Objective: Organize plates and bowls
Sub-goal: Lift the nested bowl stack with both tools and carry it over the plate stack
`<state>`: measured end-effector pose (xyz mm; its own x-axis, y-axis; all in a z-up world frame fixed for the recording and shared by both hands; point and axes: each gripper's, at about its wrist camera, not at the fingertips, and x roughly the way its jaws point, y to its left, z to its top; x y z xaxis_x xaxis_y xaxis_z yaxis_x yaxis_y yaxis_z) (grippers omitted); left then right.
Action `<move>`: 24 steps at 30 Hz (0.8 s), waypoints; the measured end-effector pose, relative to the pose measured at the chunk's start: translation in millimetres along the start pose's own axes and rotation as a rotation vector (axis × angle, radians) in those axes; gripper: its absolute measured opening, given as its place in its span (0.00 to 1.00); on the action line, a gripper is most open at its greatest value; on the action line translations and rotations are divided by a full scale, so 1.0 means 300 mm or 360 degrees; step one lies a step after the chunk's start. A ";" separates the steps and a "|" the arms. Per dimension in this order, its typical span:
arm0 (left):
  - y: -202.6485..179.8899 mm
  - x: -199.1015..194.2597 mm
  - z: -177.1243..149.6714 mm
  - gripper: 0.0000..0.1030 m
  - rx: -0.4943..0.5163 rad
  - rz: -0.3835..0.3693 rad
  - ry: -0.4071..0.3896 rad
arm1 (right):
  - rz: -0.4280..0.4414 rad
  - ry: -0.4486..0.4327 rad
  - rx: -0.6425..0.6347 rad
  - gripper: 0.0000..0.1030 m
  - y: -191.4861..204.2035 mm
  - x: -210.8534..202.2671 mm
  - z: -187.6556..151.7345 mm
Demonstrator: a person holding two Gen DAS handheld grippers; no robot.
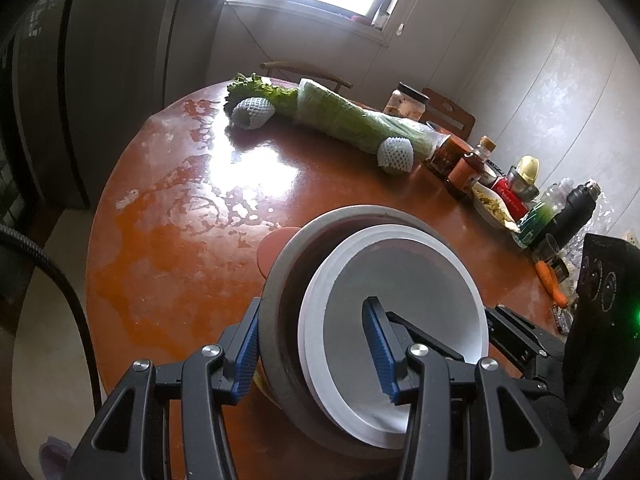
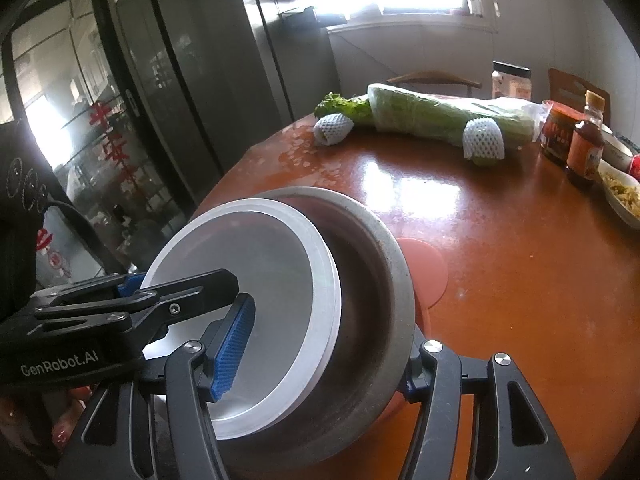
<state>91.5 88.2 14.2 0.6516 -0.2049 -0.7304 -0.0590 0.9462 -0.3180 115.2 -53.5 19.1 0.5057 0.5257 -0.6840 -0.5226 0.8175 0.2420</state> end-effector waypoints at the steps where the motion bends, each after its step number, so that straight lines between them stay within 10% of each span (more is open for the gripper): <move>1: 0.002 0.007 -0.001 0.47 0.0000 0.0003 0.0005 | -0.0007 0.0001 -0.0004 0.61 0.000 0.004 -0.002; 24: 0.002 0.034 -0.009 0.47 0.0020 0.0043 -0.0003 | -0.0134 -0.0018 -0.0070 0.61 0.020 0.032 -0.013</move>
<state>96.1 86.1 4.9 0.6513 -0.1786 -0.7375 -0.0674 0.9545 -0.2906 114.3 -44.4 11.1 0.5569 0.4584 -0.6927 -0.5075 0.8479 0.1531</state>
